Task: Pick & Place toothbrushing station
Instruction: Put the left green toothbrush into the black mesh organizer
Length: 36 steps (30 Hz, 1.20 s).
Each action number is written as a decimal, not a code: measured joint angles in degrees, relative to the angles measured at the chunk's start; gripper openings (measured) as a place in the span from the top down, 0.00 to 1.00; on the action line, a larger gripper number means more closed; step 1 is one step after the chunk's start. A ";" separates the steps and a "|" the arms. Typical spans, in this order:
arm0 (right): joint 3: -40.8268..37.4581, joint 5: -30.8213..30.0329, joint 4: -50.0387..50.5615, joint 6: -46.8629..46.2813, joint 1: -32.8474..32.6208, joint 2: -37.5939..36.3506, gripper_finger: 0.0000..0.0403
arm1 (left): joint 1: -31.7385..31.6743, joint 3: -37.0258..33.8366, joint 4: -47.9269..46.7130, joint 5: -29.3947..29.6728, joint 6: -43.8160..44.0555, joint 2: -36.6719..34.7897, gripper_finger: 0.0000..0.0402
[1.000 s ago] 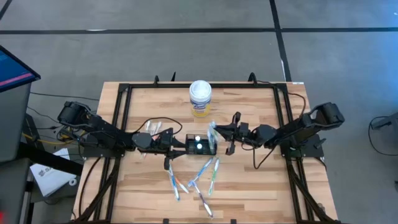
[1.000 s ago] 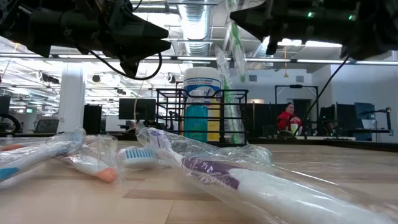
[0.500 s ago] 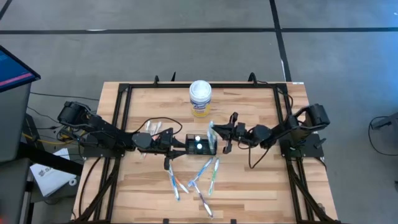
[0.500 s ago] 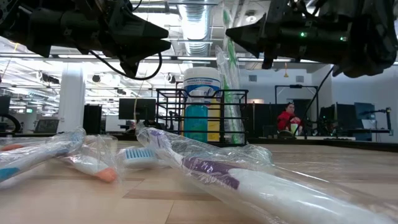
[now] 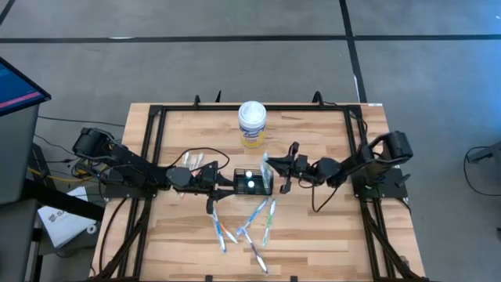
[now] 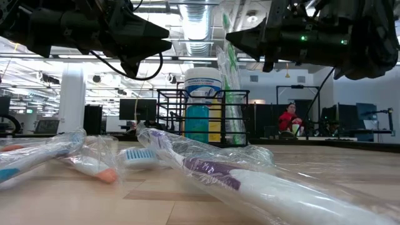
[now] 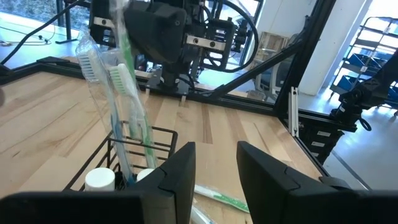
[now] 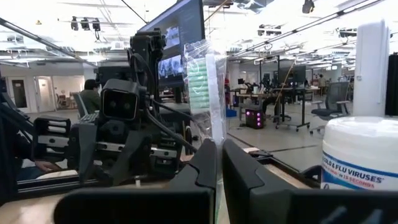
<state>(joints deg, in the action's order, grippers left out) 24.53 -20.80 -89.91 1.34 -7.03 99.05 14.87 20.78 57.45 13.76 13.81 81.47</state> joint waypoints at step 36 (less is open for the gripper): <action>-1.42 -0.26 3.51 -3.97 -1.68 3.41 1.00 | 0.11 0.00 -0.09 0.16 0.12 0.00 0.72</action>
<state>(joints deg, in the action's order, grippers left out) 23.11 -21.06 -86.40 -2.63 -8.71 102.45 14.98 20.78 57.36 13.91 13.93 81.47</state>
